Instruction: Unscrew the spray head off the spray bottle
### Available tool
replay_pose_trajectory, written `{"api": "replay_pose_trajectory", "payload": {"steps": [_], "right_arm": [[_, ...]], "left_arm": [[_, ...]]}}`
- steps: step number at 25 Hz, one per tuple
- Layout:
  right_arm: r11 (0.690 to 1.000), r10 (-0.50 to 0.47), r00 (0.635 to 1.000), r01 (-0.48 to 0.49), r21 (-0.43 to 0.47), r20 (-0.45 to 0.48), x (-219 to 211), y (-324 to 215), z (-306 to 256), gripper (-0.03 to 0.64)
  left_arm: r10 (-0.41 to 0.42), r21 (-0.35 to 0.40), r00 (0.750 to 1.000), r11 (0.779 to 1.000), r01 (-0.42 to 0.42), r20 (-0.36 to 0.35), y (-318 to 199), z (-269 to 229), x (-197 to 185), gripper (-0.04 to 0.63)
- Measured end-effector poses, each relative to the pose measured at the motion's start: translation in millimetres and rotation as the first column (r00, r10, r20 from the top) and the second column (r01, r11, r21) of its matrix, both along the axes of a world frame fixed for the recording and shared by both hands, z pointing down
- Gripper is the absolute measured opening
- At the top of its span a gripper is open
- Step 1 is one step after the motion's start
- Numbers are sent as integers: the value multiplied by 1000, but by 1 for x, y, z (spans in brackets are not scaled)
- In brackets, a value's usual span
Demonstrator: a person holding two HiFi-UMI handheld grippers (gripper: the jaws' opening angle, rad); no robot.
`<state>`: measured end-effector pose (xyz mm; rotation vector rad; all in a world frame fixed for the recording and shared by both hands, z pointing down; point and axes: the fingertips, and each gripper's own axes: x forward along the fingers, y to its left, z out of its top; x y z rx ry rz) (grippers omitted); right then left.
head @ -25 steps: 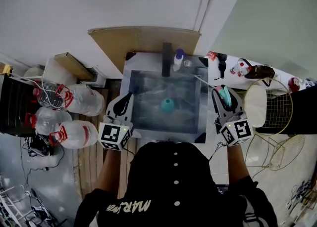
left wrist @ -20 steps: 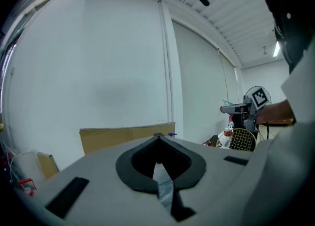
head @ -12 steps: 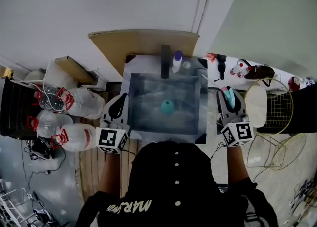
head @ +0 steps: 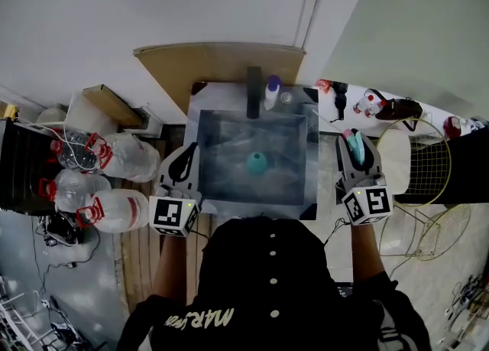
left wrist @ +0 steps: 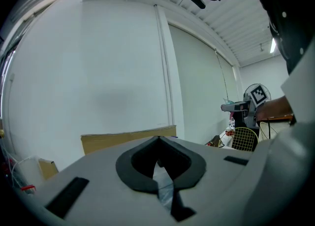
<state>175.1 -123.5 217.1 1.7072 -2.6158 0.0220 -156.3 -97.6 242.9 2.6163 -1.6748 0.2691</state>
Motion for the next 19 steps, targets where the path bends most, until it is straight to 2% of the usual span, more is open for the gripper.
{"api": "replay_pose_trajectory", "payload": {"steps": [19], "right_arm": [[1000, 1, 1000, -1, 9, 8, 2, 1, -1, 150]], "left_arm": [[-10, 24, 1000, 1000, 10, 5, 1, -9, 0, 25]]}}
